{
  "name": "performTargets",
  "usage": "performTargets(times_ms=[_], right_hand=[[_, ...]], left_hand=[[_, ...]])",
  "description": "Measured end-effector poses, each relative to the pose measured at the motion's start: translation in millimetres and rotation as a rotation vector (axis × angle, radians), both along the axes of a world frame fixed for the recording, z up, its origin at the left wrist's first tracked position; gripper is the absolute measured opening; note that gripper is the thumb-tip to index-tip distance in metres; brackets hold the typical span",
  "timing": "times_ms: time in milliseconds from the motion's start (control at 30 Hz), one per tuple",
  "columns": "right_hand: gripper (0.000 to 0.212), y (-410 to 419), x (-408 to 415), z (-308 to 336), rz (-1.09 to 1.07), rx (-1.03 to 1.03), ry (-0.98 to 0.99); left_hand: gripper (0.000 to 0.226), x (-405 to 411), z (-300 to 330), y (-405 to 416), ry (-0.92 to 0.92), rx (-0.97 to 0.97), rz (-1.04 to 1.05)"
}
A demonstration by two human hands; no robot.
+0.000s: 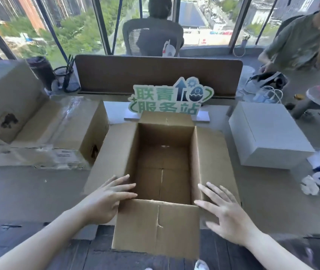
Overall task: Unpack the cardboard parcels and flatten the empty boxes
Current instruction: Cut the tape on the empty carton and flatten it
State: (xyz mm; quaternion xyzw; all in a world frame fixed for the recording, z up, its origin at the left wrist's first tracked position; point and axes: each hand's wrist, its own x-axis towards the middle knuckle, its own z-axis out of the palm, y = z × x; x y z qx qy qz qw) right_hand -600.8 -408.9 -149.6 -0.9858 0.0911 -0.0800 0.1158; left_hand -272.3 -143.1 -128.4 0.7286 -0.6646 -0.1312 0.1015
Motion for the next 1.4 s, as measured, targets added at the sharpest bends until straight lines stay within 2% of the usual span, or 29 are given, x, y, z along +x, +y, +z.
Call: performTargets(times_ms=[133,233,367,433,500,533,600,667,767,833,867,967,1067,1133,1233,1400], right_hand=[[0.043,0,4,-3,-0.063,0.015,-0.042],[0.023,-7,1,-2,-0.084,0.030,-0.115],[0.044,-8,3,4,-0.306,0.202,-0.233],[0.040,-5,8,6,-0.475,0.262,-0.301],[0.042,0,12,5,-0.584,0.345,-0.303],[0.043,1,13,3,-0.606,0.382,-0.297],[0.038,5,14,-1,-0.611,0.385,-0.298],[0.030,8,12,-1,-0.588,0.298,-0.343],[0.015,22,2,5,-0.486,0.154,-0.490],[0.007,37,-7,3,-0.443,0.194,-0.502],[0.006,42,-12,0,-0.463,0.252,-0.467],[0.026,51,-18,-21,-0.662,0.511,-0.232],[0.049,50,-12,-25,-0.767,0.774,-0.081],[0.051,50,-5,-19,-0.768,0.846,-0.063],[0.049,49,1,0,-0.789,0.877,-0.083],[0.038,47,10,69,-0.754,0.949,-0.418]], left_hand=[[0.051,-2,-1,6,0.048,-0.033,-0.054],[0.038,-10,-1,4,0.146,-0.066,-0.018],[0.025,-37,9,-15,0.364,-0.101,0.252],[0.041,-51,8,-26,0.344,-0.203,0.439],[0.069,-57,3,-32,0.344,-0.216,0.614],[0.074,-58,0,-33,0.349,-0.214,0.646],[0.066,-60,-5,-33,0.323,-0.216,0.640],[0.046,-64,-5,-31,0.267,-0.261,0.615],[0.026,-78,0,-18,0.097,-0.435,0.563],[0.017,-95,3,-5,0.080,-0.493,0.571],[0.012,-103,2,2,0.118,-0.461,0.616],[0.011,-115,-21,15,0.323,-0.218,0.841],[0.043,-114,-37,9,0.630,-0.047,0.970],[0.047,-115,-36,0,0.798,-0.069,1.000],[0.044,-112,-21,-7,0.851,-0.165,0.954],[0.039,-97,49,-23,0.899,-0.508,0.894]])
